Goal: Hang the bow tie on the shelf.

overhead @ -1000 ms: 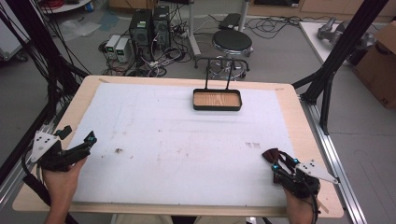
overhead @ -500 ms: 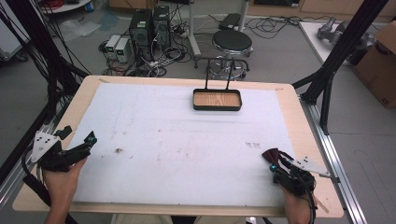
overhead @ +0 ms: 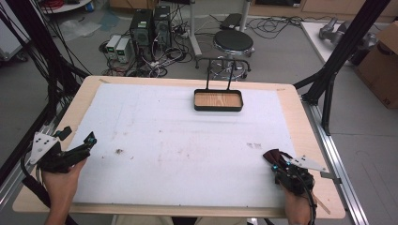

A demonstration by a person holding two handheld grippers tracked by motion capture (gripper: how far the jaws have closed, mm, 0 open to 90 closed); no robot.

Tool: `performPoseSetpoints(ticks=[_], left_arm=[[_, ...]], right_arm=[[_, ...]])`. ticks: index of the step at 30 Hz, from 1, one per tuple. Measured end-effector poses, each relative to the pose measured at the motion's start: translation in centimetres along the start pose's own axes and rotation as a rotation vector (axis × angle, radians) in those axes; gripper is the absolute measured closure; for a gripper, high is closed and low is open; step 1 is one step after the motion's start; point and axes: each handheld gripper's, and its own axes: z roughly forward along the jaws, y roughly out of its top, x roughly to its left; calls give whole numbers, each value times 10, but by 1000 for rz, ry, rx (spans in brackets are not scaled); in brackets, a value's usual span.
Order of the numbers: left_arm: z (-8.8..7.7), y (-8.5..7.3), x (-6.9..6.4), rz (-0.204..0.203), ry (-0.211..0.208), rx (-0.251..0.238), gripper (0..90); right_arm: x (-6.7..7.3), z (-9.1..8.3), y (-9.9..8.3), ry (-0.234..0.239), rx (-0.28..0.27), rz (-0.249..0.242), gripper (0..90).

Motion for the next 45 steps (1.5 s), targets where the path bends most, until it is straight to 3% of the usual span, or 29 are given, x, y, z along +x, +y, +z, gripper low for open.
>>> performPoseSetpoints(ticks=[7,16,27,39,45], left_arm=[[1,0,-1,0,-1,-2,182],[2,0,-2,4,-2,0,182],[2,0,0,3,1,3,182],[4,-1,-1,11,-3,9,186],[5,-2,-1,12,-1,14,186]], right_arm=[[0,-6,3,-1,-48,1,753],[2,-18,16,46,-113,-6,757],[5,-25,61,97,-152,-75,758],[9,-14,106,126,-165,-170,758],[9,4,124,148,-160,-165,758]])
